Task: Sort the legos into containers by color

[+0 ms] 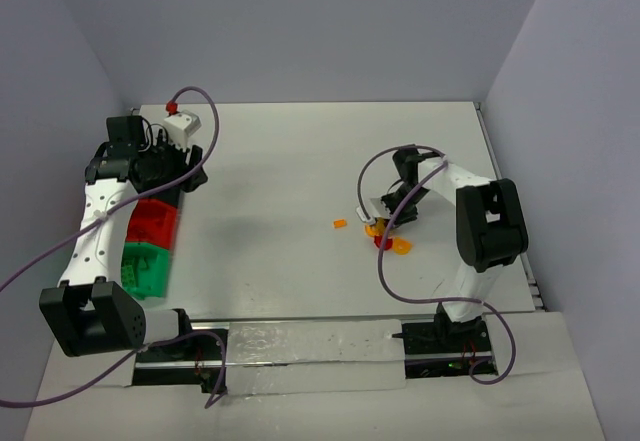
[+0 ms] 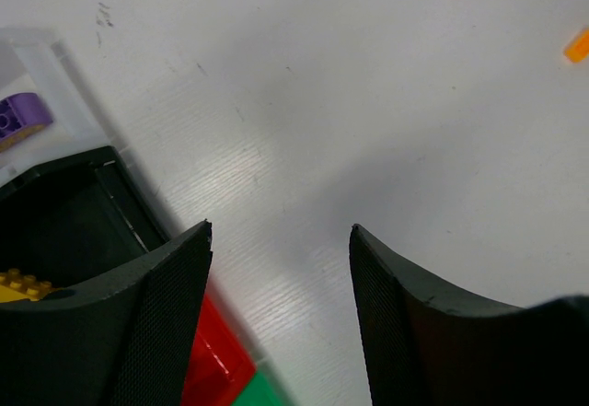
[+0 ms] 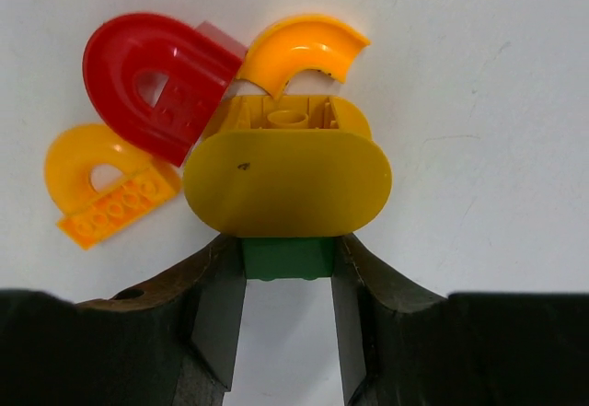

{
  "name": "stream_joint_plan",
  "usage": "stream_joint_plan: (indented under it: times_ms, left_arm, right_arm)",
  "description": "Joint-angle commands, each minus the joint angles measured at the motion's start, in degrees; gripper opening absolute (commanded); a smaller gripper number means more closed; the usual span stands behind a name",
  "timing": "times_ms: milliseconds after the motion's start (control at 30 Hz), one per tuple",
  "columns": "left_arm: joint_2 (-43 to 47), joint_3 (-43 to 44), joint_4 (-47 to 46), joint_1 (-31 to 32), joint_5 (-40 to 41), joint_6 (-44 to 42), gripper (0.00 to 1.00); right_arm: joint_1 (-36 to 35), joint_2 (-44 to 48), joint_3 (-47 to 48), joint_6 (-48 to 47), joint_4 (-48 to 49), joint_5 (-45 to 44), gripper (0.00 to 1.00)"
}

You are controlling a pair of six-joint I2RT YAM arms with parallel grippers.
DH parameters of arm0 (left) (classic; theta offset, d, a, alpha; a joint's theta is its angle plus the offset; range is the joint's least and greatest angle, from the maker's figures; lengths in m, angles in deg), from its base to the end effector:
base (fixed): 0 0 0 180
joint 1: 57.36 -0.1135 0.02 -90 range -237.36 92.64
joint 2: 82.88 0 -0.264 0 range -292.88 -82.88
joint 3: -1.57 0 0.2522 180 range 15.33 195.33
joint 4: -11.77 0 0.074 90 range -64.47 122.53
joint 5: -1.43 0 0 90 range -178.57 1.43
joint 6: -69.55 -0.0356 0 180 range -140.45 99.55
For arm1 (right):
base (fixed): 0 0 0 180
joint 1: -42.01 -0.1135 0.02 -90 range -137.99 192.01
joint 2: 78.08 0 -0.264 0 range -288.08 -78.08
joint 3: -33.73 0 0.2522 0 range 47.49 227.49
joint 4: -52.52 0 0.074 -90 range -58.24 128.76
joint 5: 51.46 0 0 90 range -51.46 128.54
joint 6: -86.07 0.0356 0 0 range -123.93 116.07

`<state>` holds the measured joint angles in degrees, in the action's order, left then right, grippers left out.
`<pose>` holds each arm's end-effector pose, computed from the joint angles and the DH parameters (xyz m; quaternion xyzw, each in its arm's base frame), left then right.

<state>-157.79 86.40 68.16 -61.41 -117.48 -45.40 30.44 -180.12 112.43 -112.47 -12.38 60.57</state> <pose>0.2727 0.0021 0.3356 0.2541 0.8676 -0.1345 0.4057 0.3009 0.0752 0.1648 -0.8519 0.4874 0.1153 0.1530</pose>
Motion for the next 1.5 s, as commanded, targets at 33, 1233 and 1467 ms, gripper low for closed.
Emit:
stream_joint_plan:
  times_ms: [33, 1233, 1467]
  left_arm:
    - [0.7, 2.4, -2.6, 0.4, -9.1, 6.3, 0.69]
    - [1.8, -6.9, -15.9, 5.1, -37.3, 39.6, 0.90]
    - [0.5, -7.1, -17.7, 8.4, -35.1, 40.6, 0.85]
  right_arm:
    - [-2.8, 5.7, 8.8, 17.9, 0.1, 9.7, 0.00]
    - [-39.3, -0.6, 37.4, 80.0, 18.6, -7.7, 0.00]
    - [-40.7, -0.5, 38.1, 80.3, 19.2, -7.7, 0.00]
